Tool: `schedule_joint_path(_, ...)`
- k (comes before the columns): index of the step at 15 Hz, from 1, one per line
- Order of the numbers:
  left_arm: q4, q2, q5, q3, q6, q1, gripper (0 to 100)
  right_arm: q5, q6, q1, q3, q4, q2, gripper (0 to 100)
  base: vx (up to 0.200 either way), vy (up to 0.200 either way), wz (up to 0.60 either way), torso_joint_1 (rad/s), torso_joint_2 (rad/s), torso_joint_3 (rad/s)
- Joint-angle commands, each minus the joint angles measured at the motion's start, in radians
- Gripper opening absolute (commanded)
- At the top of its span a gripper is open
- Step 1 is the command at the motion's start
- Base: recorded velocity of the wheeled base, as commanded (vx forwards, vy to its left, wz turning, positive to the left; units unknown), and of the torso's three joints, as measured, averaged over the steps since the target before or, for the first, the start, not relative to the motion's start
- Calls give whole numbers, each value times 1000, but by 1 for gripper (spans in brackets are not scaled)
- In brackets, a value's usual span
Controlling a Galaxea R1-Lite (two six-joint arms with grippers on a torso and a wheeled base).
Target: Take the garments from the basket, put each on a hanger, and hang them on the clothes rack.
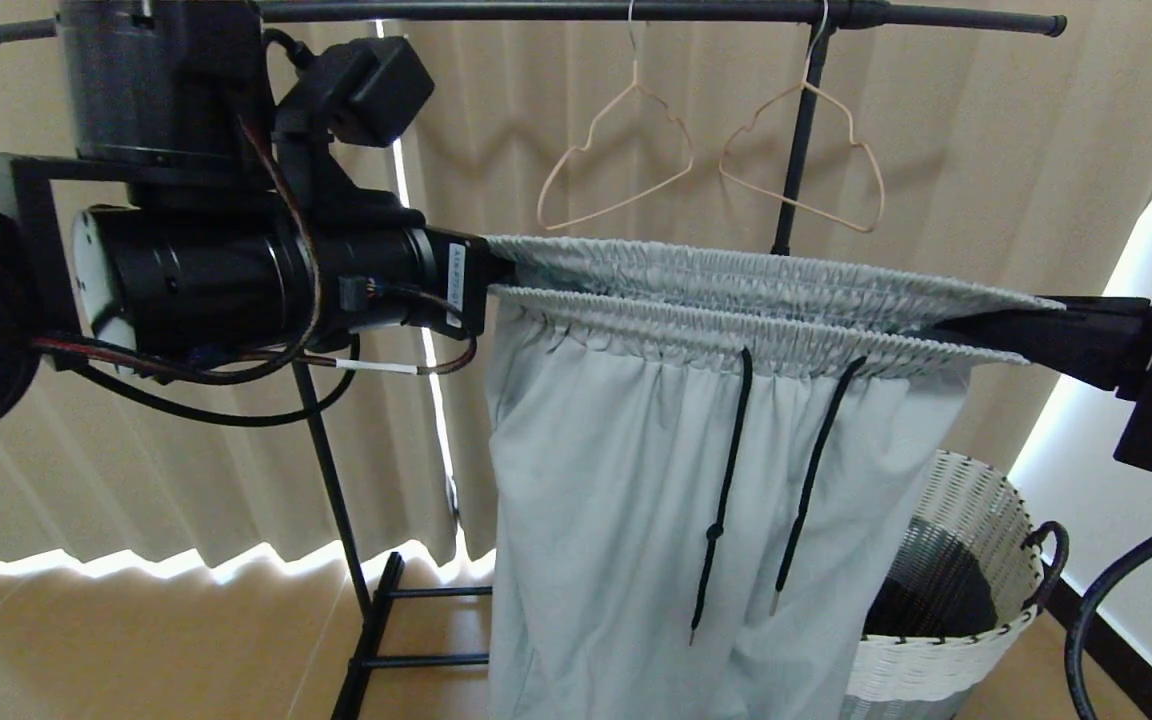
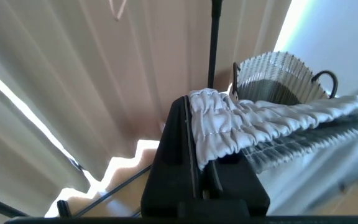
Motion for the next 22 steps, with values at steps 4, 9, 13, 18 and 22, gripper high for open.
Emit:
schedule_joint_path(4,14,-20,-2,26,-8,5,0,-5,-3,-47,3,-11,19,0,0,0,0,0,0,0)
schedule_joint_path(9,175,-133,-81,44,-8,0,0,-7,-17,-102,-42,-116,147,0,0,0,0,0,0,0)
schedule_joint_path(13,289,-222,-168,44,-7,-69,0,2,-14,-101,-112,-223,275,0,0,0,0,0,0,0)
schedule_joint_path(18,287,-234,-211,43,-4,-133,0,5,-13,-98,-124,-288,321,0,0,0,0,0,0,0)
schedule_joint_path(22,278,-219,-196,38,15,-98,0,-7,-16,-101,-118,-283,301,0,0,0,0,0,0,0)
